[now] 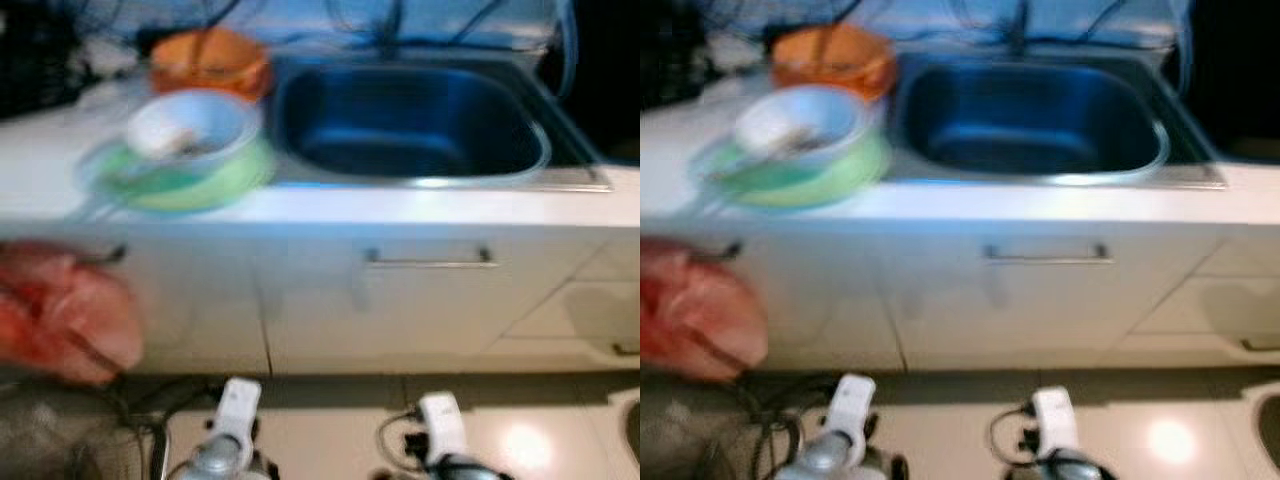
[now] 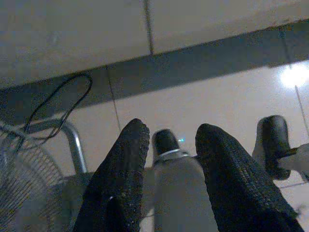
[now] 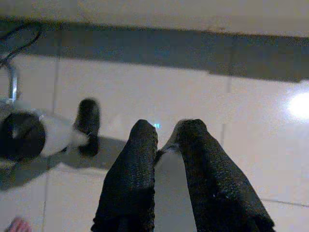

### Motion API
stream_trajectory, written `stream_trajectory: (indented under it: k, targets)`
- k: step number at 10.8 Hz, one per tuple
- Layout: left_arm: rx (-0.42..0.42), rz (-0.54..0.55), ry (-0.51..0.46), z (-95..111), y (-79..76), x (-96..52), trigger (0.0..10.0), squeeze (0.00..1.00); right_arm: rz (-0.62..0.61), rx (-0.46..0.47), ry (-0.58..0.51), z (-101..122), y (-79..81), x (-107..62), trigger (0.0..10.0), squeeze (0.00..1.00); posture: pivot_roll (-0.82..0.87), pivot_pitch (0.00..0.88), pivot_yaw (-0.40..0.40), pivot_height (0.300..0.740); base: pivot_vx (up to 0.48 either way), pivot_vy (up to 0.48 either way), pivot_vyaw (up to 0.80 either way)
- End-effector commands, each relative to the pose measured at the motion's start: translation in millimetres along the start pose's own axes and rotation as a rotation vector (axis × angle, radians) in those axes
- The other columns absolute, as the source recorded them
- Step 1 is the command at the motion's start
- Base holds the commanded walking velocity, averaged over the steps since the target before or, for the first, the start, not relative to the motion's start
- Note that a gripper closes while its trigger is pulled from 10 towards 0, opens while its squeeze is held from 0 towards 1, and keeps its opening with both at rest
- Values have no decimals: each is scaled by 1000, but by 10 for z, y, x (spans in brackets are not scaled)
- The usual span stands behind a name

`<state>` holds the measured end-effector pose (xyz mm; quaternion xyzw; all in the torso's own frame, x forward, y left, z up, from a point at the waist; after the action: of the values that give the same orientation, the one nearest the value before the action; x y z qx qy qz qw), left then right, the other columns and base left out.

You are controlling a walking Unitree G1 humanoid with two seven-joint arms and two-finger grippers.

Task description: Kitchen organization

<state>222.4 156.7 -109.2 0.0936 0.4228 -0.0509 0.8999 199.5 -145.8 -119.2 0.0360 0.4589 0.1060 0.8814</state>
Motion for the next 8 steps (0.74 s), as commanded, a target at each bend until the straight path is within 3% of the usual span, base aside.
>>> stream_trajectory:
  k: [1, 8]
  targets:
    - [5, -7, 10, -37, -29, -6, 10000, 0, -18, 7, 11, -39, -71, -22, 10000, 0, 94, 130, -25, 740, 0, 0, 0]
    - [16, -14, 3, -22, -48, -5, 10000, 0, -16, -3, 11, -41, -70, -24, 10000, 0, 97, 112, -21, 740, 0, 0, 0]
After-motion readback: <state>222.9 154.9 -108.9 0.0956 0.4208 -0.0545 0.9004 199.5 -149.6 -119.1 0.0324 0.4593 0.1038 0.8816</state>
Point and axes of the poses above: a point about 5 cm out from each wrist's last joint towards the gripper, its own x axis pointing out of the wrist towards the gripper, its own z axis along the axis of the wrist's last joint, y = z × x, the point moved 4 cm from there along x, pointing out of the wrist towards the gripper, and after that the axes turned 1 degree about x, right-handed, at the moved point
